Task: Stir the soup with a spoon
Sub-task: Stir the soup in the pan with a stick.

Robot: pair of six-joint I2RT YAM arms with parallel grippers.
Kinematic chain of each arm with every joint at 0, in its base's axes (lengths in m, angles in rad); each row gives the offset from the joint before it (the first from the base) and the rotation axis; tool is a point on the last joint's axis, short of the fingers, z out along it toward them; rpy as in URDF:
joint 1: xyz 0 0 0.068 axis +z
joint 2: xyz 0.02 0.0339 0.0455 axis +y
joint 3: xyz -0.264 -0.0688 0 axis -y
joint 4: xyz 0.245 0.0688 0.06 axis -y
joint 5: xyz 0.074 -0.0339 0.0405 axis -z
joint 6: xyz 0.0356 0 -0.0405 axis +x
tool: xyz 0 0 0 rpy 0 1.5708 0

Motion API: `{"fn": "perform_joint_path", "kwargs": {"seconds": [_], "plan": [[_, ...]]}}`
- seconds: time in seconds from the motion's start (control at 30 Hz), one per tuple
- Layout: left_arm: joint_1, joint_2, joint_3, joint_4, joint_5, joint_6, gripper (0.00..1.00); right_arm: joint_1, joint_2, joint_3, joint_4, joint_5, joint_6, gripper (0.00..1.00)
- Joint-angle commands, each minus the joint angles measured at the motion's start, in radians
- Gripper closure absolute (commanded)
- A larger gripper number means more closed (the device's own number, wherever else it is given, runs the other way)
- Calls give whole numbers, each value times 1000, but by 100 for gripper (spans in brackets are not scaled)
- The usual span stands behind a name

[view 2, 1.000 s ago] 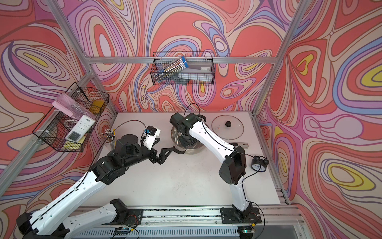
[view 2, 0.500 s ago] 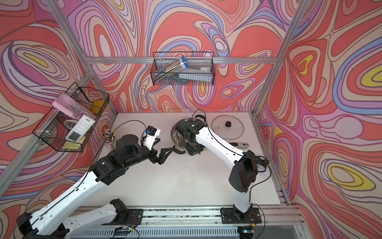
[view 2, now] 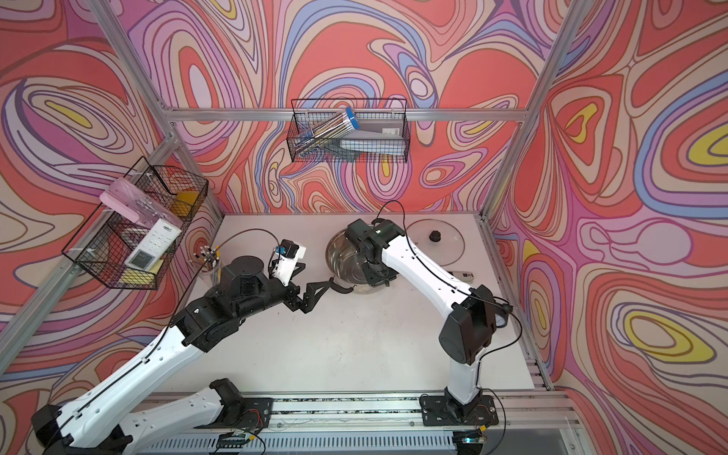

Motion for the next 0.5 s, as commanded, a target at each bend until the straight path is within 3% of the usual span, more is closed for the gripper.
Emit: {"fn": "perform_joint_path", "kwargs": {"seconds": [0.0,0.47], "plan": [[-8,-4,4,-2,7,1,1,-4,51,60,22,21,-27,100],[-8,-1,1,7,2,1,1,48,186,264,-5,-64,-51,100]]}}
